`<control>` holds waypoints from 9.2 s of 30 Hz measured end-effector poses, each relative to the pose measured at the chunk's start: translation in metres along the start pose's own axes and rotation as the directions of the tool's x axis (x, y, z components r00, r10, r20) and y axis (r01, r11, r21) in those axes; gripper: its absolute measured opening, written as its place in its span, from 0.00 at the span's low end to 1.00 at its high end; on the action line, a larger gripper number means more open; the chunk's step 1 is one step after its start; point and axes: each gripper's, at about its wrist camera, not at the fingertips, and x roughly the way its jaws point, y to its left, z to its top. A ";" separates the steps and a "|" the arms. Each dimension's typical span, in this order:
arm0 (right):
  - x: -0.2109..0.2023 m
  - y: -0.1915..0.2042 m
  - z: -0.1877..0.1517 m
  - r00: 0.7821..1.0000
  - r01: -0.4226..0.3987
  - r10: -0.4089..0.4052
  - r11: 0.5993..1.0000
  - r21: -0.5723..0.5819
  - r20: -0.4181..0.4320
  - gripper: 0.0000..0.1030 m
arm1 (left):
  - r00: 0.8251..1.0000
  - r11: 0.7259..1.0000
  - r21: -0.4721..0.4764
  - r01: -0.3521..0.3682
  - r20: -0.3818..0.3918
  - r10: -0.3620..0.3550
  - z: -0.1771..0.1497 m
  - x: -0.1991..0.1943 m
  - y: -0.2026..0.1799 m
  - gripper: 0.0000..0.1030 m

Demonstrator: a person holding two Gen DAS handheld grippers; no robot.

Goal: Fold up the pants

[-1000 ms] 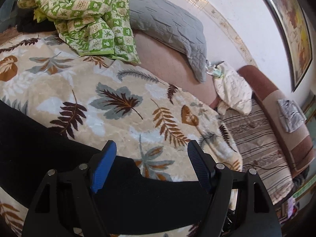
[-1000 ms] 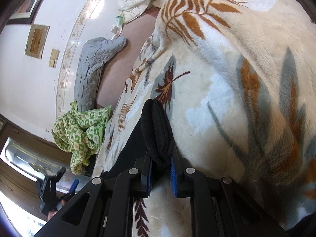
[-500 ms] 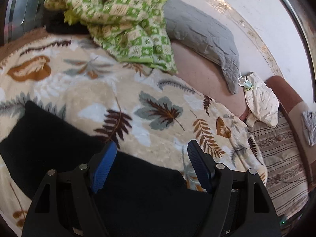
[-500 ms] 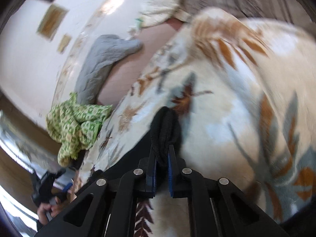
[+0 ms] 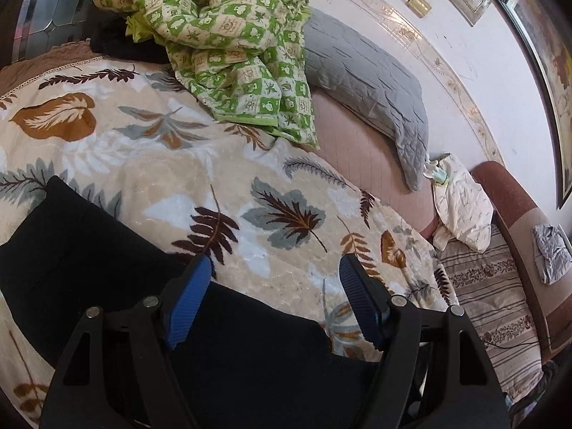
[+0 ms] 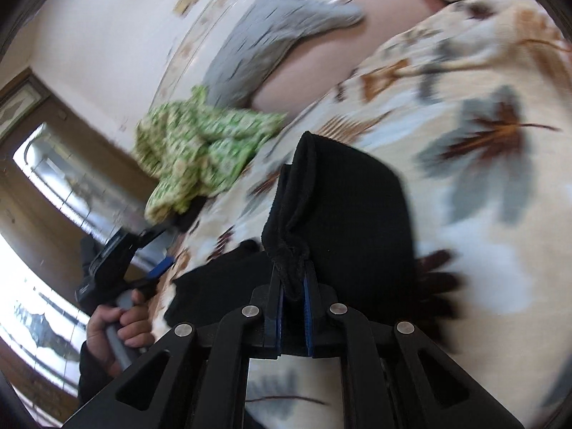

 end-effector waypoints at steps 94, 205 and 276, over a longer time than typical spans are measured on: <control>0.092 0.038 0.003 0.872 0.392 -0.489 0.737 -0.550 -0.034 0.09 | 0.936 0.941 0.327 0.083 -0.350 0.039 -0.103 0.064 -0.086 0.63; 0.039 0.045 0.008 0.970 0.241 -0.188 0.820 -0.519 0.152 0.47 | 0.881 0.686 0.559 -0.465 0.215 0.422 -0.032 -0.039 0.000 0.10; 0.012 0.057 -0.004 0.998 -0.003 -0.034 0.845 -0.535 -0.059 0.23 | 0.975 0.908 0.404 0.109 -0.222 -0.019 -0.069 -0.059 -0.062 0.36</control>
